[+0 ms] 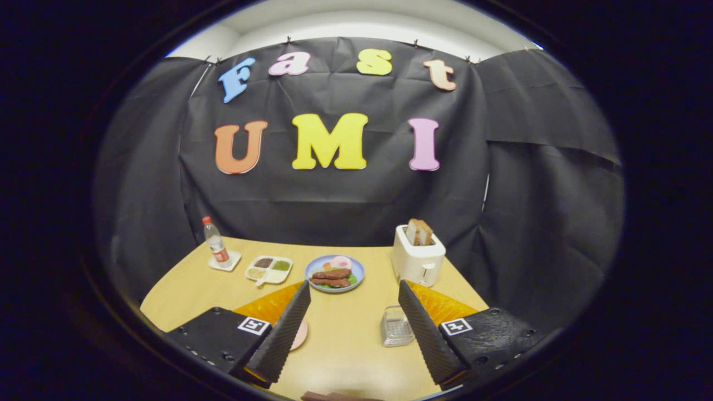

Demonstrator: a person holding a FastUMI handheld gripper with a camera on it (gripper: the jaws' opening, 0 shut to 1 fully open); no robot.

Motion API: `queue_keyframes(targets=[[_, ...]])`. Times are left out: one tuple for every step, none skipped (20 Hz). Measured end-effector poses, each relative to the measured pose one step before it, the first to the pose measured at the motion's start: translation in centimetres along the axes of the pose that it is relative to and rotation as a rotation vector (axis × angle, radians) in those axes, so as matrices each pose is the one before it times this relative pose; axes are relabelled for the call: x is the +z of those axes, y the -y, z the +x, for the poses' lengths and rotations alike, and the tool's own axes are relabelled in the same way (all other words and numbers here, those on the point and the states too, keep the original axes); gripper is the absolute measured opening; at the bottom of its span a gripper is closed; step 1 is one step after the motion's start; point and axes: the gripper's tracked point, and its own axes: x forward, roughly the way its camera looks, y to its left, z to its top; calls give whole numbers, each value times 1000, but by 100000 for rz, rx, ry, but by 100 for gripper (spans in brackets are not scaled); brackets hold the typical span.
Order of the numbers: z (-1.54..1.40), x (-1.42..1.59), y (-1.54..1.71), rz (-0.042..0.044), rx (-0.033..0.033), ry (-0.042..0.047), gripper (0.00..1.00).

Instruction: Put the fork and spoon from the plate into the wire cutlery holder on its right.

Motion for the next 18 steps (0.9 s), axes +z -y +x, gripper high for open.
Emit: queue_keyframes(targets=[[846, -1401, -1064, -1381, 1161, -2518, 95], [884, -1437, -1173, -1373, 1616, -3139, 95], [916, -1583, -1391, -1103, 2311, -3379, 95], [899, -1291, -1233, -818, 1863, -3420, 95], [989, -1333, -840, -914, 369, -2993, 96], [980, -1200, -970, -411, 1184, -3232, 95], [1317, -1156, -1085, -271, 903, -3295, 95], [1271, -984, -925, -300, 355, -3498, 95], [1147, -1132, -987, -415, 662, -3030, 95], [987, -953, -820, -1173, 188, -2647, 95], [992, -671, -704, -1875, -701, -2467, 94], [936, -693, -468, -1528, -1340, -2292, 93], [729, -980, -656, -738, -1228, -2708, 92], [735, -501, -625, -69, 196, -2656, 88], [866, -369, -684, -182, 723, -1730, 84], [801, -332, -227, -598, -465, -1607, 82], [617, -379, -536, -675, 704, -1719, 78], [572, -563, -468, 582, 616, -3312, 73]])
